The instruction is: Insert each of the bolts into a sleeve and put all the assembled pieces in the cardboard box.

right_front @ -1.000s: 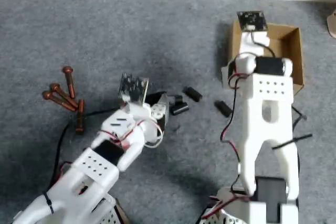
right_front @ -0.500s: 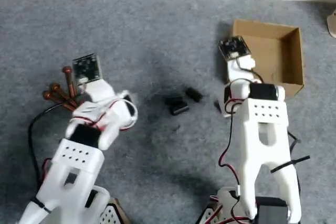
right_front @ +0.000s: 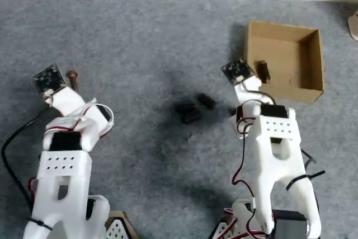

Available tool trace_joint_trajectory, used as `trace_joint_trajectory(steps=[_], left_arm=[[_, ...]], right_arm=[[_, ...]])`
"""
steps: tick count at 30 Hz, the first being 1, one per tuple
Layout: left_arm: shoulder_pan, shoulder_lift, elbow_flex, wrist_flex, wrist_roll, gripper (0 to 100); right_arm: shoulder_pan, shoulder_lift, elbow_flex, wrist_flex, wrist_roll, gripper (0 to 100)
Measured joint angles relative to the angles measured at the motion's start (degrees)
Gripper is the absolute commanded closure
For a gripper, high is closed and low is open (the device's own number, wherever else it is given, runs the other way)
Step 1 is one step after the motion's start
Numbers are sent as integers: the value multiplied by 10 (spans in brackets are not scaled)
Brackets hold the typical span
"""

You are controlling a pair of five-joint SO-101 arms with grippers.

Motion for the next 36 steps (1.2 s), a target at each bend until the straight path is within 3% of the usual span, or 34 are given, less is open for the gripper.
trace_joint_trajectory(steps=[2,9,20,28,36], left_arm=[[-18,0,0,0,0,852],[-26,0,0,0,0,913],[-32,4,0,0,0,871],[-33,4,0,11,0,870],[-33,4,0,12,0,870]], right_arm=[[0,0,8,-9,2,858],[0,83,9,-18,2,858],[0,185,-33,-52,3,854],[0,149,-131,68,3,854],[0,170,-143,76,14,853]])
